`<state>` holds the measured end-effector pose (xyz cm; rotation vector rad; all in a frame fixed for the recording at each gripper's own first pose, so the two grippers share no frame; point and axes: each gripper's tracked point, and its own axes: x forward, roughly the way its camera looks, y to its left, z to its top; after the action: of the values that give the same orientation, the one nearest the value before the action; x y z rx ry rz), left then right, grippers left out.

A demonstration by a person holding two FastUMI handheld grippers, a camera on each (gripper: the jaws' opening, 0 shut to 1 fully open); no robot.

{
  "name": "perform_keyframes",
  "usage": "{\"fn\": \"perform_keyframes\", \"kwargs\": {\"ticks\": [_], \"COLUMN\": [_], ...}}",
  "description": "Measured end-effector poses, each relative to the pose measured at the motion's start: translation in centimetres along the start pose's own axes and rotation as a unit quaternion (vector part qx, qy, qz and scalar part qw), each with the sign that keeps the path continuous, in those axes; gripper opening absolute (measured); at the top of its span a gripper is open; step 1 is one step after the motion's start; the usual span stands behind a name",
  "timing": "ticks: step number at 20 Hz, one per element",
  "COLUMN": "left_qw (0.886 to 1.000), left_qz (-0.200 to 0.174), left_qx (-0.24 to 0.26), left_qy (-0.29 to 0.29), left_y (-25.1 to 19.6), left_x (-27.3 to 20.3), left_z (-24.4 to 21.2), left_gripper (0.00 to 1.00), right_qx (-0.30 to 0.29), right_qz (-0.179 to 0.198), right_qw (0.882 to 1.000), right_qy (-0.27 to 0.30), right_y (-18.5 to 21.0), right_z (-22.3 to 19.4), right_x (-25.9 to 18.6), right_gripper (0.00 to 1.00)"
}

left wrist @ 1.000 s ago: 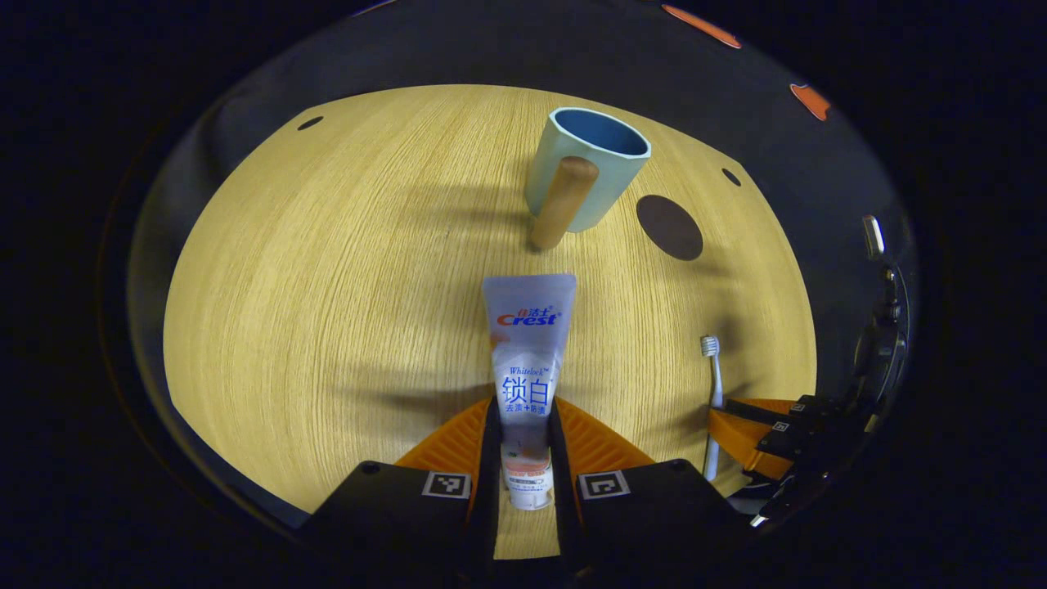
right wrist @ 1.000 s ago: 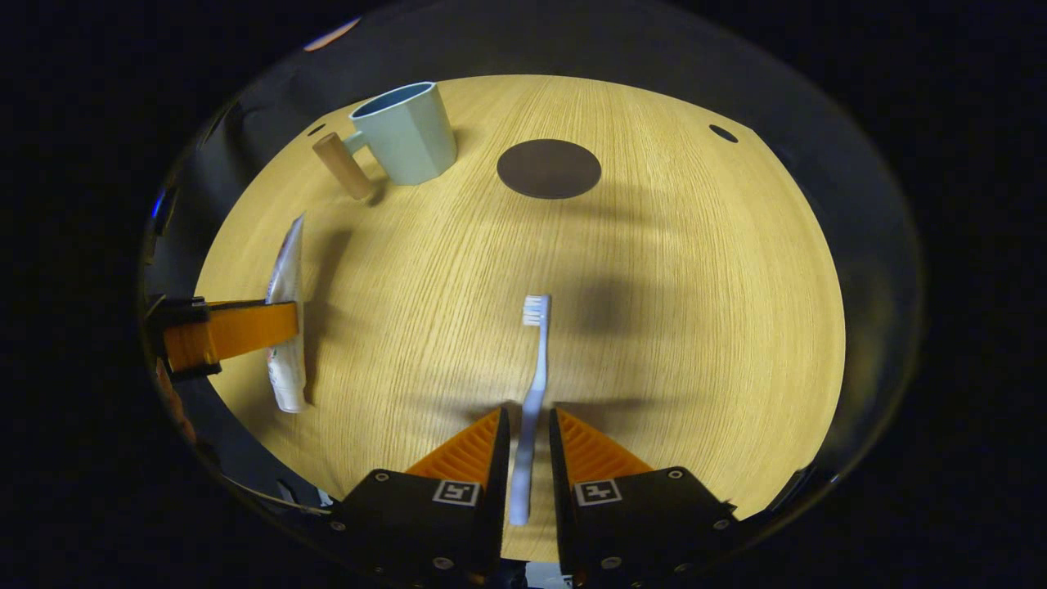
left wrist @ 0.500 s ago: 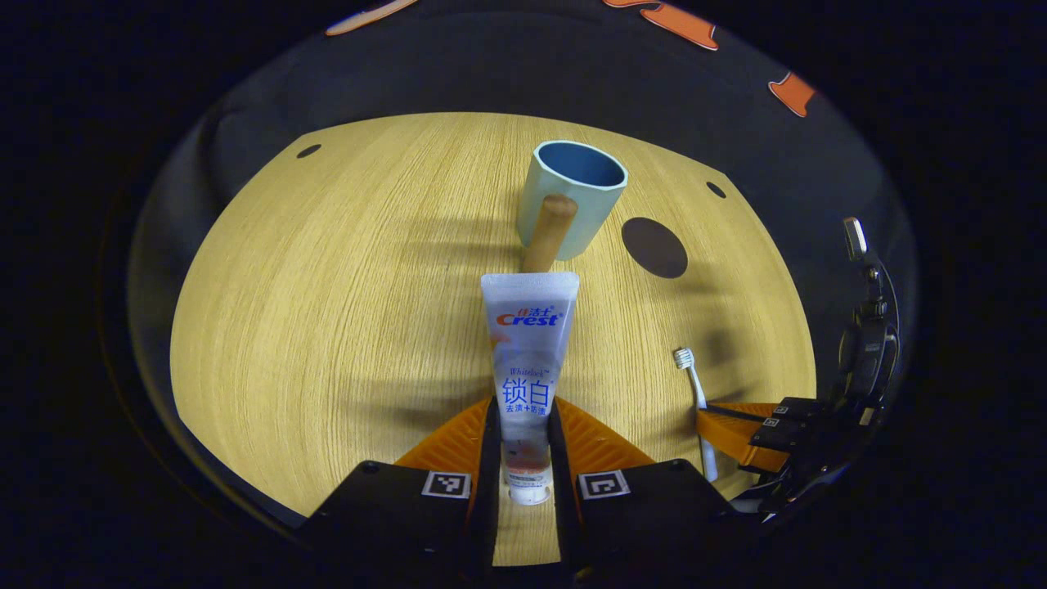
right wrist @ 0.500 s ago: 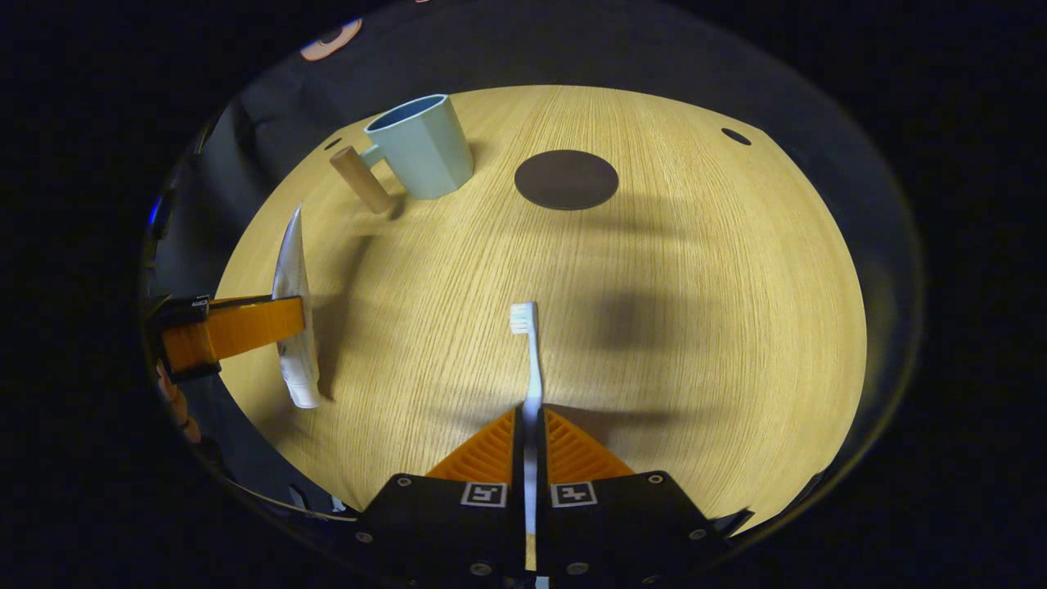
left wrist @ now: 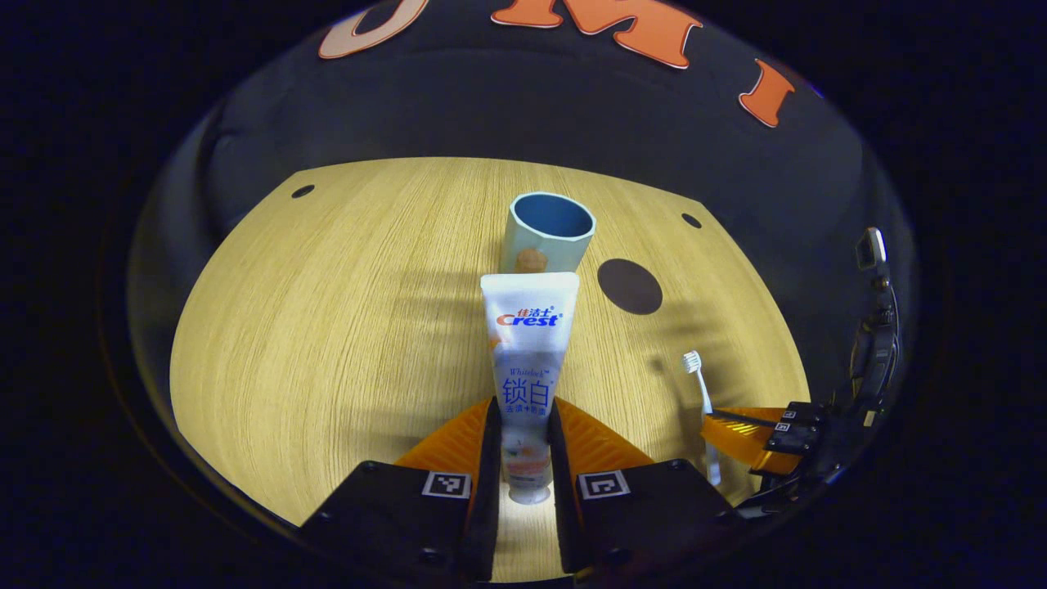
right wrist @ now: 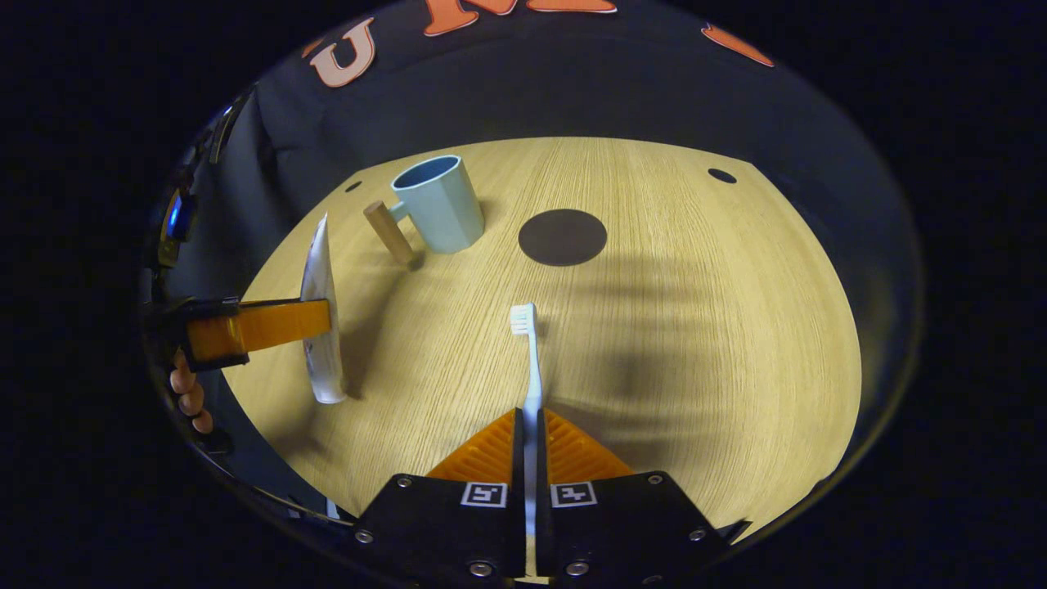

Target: Put the toothbrush and toothpaste on the desktop into the cup, then pick up the cup and place it on the coaster on the desktop.

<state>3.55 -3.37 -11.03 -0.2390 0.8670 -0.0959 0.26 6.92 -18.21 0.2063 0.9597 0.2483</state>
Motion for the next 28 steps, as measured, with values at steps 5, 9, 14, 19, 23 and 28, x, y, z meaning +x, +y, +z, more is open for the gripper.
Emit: {"fn": "perform_keyframes", "kwargs": {"ticks": [5, 9, 14, 19, 23, 28], "left_qw": [0.998, 0.993, 0.983, 0.968, 0.952, 0.925], "left_qz": [-0.003, -0.007, -0.002, 0.005, 0.0, -0.014], "left_qx": [0.006, 0.012, 0.022, 0.038, 0.057, 0.058], "left_qy": [-0.066, -0.121, -0.183, -0.25, -0.3, -0.375], "left_y": [-0.4, -0.6, -0.5, -0.3, -1.0, -1.3], "left_x": [-0.7, -1.6, -2.3, -2.2, -1.7, -1.1], "left_z": [3.6, 6.6, 10.6, 14.8, 17.9, 21.9], "left_gripper": [0.34, 0.34, 0.34, 0.34, 0.34, 0.34], "right_qx": [0.007, 0.012, 0.017, 0.025, 0.017, 0.011], "right_qz": [0.012, 0.016, 0.02, 0.021, 0.017, 0.017], "right_qw": [0.999, 0.997, 0.995, 0.993, 0.989, 0.984], "right_qy": [-0.045, -0.072, -0.098, -0.117, -0.145, -0.176], "right_y": [-0.3, -0.7, -1.2, -2.0, -2.7, -3.5], "right_z": [1.4, 2.4, 3.5, 4.8, 6.1, 7.6], "right_x": [-1.1, -1.7, -1.8, -1.4, -1.1, -0.9], "right_gripper": [0.05, 0.05, 0.05, 0.05, 0.05, 0.05]}}
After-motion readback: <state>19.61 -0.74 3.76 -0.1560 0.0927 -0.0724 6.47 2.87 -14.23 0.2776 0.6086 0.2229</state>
